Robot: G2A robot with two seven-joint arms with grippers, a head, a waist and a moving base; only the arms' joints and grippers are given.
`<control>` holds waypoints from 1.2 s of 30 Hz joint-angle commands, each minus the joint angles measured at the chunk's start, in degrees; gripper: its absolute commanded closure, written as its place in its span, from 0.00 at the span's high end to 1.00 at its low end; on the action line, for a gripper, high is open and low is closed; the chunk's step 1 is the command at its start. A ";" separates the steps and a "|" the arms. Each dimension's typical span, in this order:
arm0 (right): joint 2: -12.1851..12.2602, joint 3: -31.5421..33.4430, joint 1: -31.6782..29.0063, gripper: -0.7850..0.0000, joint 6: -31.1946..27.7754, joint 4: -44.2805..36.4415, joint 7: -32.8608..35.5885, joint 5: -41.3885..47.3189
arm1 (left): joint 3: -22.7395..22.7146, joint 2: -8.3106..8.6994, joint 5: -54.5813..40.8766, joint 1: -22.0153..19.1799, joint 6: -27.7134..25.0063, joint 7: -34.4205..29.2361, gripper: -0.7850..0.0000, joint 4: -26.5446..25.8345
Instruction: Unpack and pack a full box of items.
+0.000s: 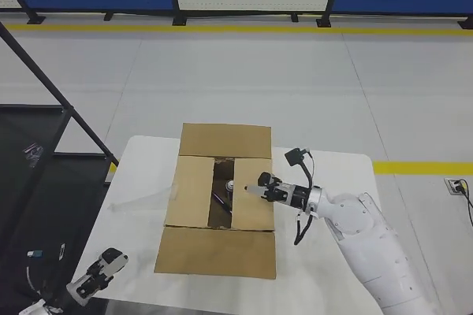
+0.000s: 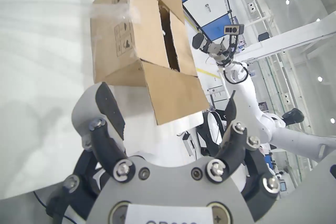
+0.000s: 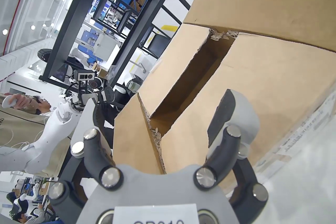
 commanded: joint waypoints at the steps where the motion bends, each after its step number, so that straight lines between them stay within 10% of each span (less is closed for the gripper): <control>1: 0.00 0.00 0.00 1.00 0.01 0.00 -0.02 0.00 | 0.47 0.13 -0.52 -0.31 0.44 -1.87 1.00 0.62; 18: 0.65 2.11 0.37 1.00 -4.47 3.60 -0.80 6.32 | 16.00 0.03 -9.37 -12.10 10.65 -7.81 1.00 8.28; 21: 0.67 2.05 0.52 1.00 -4.32 4.14 -1.80 6.18 | 18.19 -0.16 -8.40 -12.94 10.68 -6.33 0.87 8.46; 23: 0.56 1.58 1.12 1.00 -3.90 4.86 -2.37 6.12 | 19.63 -0.33 -8.36 -13.50 10.90 -4.92 0.47 8.59; 27: 0.34 0.83 2.18 1.00 -3.88 6.29 -2.97 6.42 | 20.68 -0.44 -8.28 -13.96 10.80 -3.87 0.00 8.72; 36: -0.08 -0.29 5.13 1.00 -1.69 10.16 -7.05 3.94 | 19.94 -0.04 -9.89 -13.42 9.03 -8.59 0.00 9.63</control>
